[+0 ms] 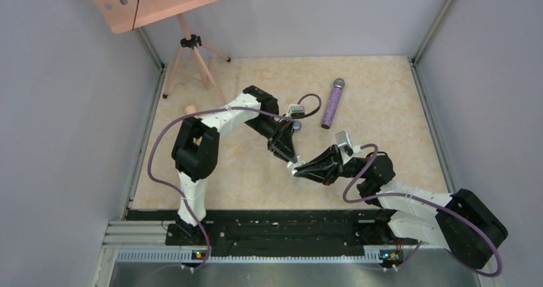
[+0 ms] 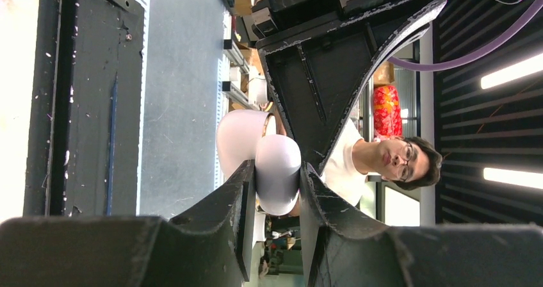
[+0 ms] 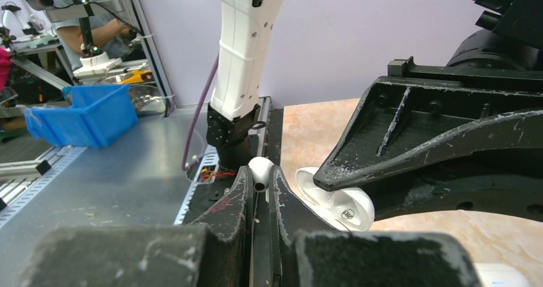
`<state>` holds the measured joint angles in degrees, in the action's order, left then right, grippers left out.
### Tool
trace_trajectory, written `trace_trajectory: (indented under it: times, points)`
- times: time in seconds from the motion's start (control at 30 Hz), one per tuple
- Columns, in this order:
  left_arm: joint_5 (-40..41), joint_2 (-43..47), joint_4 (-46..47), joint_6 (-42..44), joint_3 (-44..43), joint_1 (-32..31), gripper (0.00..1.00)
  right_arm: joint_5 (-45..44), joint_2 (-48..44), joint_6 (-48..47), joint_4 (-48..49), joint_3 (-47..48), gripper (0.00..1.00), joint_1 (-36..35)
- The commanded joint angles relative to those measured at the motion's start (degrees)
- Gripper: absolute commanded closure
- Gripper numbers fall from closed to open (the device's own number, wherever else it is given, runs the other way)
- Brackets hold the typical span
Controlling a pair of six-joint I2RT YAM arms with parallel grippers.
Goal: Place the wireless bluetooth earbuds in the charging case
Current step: Place the earbud in the charging case.
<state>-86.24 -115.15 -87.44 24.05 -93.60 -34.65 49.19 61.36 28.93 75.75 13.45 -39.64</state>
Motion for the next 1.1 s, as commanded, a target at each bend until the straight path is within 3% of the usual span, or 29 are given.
trace_trajectory:
  times: [0.0,0.8,1.07]
  points:
    - [-2.25,1.2,-1.36,1.66,-1.25,-0.16,1.0,-0.89,-0.74,-2.12,2.28,0.66,1.0,-0.65]
    - [-2.55,1.85,-1.68,2.05,-1.23,-0.22,1.0,-2.08,-1.44,-7.42,-3.47,0.37,1.0,-0.6]
    - [-2.58,1.9,-1.69,2.14,-1.14,-0.16,1.0,-2.28,-5.62,-12.81,-14.84,0.64,1.0,-0.57]
